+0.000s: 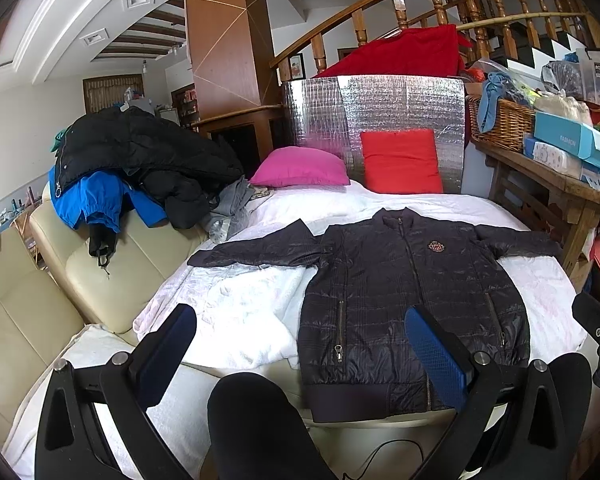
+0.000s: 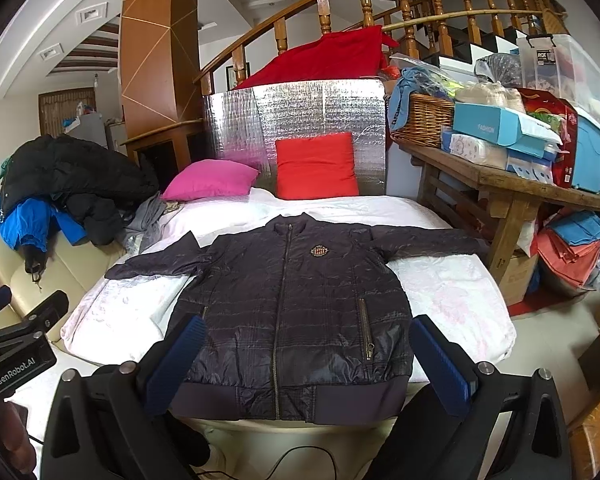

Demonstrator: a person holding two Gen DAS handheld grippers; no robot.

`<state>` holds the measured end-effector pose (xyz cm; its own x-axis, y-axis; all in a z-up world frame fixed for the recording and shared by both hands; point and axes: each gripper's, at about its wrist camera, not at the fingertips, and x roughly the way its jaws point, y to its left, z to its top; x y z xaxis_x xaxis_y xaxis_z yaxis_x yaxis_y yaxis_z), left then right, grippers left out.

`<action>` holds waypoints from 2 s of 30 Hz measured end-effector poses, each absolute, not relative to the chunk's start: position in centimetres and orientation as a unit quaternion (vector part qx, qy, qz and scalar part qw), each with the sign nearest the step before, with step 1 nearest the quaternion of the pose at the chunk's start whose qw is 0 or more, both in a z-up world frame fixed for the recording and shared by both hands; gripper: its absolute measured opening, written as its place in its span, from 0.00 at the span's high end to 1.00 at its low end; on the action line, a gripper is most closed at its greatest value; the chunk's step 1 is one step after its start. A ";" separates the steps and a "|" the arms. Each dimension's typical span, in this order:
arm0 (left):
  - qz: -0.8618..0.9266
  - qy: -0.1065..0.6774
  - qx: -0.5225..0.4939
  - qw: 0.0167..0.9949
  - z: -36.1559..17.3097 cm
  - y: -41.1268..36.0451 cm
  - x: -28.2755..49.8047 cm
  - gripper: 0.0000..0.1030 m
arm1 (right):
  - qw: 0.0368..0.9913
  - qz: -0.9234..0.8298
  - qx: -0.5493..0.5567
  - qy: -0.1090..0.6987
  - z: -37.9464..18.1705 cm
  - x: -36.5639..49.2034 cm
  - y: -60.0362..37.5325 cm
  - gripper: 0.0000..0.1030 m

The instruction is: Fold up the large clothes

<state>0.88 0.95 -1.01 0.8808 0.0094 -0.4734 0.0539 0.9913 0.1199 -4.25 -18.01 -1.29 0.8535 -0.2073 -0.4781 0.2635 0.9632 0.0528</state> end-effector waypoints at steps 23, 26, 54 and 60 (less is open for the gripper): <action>-0.013 0.245 0.064 0.967 -1.1 1.2 0.9 0.00 | 0.960 -0.120 0.054 0.247 -1.4 -3.9 -17.6 0.00; -0.012 0.246 0.064 0.967 -1.1 1.2 0.9 0.00 | 0.960 -0.120 0.054 0.247 -1.4 -3.9 -17.6 0.00; -0.014 0.259 0.073 0.963 -1.4 0.4 1.9 0.00 | 0.957 -0.121 0.062 0.255 -1.8 -3.0 -18.4 0.00; -0.024 0.280 0.073 0.957 -2.4 -0.7 5.0 0.00 | 0.955 -0.137 0.069 0.253 -2.0 -2.0 -20.3 0.00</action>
